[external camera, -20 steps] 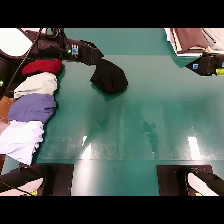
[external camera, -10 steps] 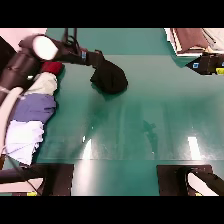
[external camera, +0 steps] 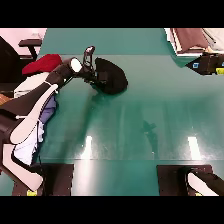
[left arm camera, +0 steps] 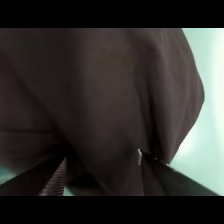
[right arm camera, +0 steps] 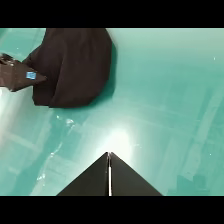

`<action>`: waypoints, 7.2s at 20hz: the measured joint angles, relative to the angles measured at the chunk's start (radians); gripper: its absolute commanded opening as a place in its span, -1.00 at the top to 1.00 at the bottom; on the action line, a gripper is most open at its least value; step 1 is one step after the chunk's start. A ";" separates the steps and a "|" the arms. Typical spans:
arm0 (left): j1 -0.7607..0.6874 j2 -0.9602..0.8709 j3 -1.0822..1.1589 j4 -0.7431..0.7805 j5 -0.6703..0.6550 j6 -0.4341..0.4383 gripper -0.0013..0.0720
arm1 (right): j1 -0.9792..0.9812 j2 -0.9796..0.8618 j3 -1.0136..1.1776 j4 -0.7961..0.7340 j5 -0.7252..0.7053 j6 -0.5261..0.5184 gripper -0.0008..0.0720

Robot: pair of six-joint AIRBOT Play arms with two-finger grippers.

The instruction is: Fold the shirts.

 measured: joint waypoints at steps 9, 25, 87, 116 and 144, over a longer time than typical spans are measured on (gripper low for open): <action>0.002 0.076 0.199 0.001 -0.062 0.042 0.91 | 0.000 0.000 0.046 0.000 0.002 0.000 0.93; -0.246 0.472 0.246 0.204 -0.352 0.093 -0.71 | 0.000 0.000 0.388 -0.003 0.050 0.000 0.93; 0.191 0.397 -0.277 -0.036 -0.186 0.125 0.90 | 0.098 -0.602 -0.045 -0.023 -0.003 -0.163 -0.12; 0.190 0.950 0.406 0.158 -0.294 0.120 0.90 | -0.200 0.085 0.614 -0.066 0.299 0.030 0.94; 0.303 0.333 -0.113 0.195 -0.516 0.091 -0.54 | -0.195 -0.359 0.042 -0.071 0.319 0.037 -0.14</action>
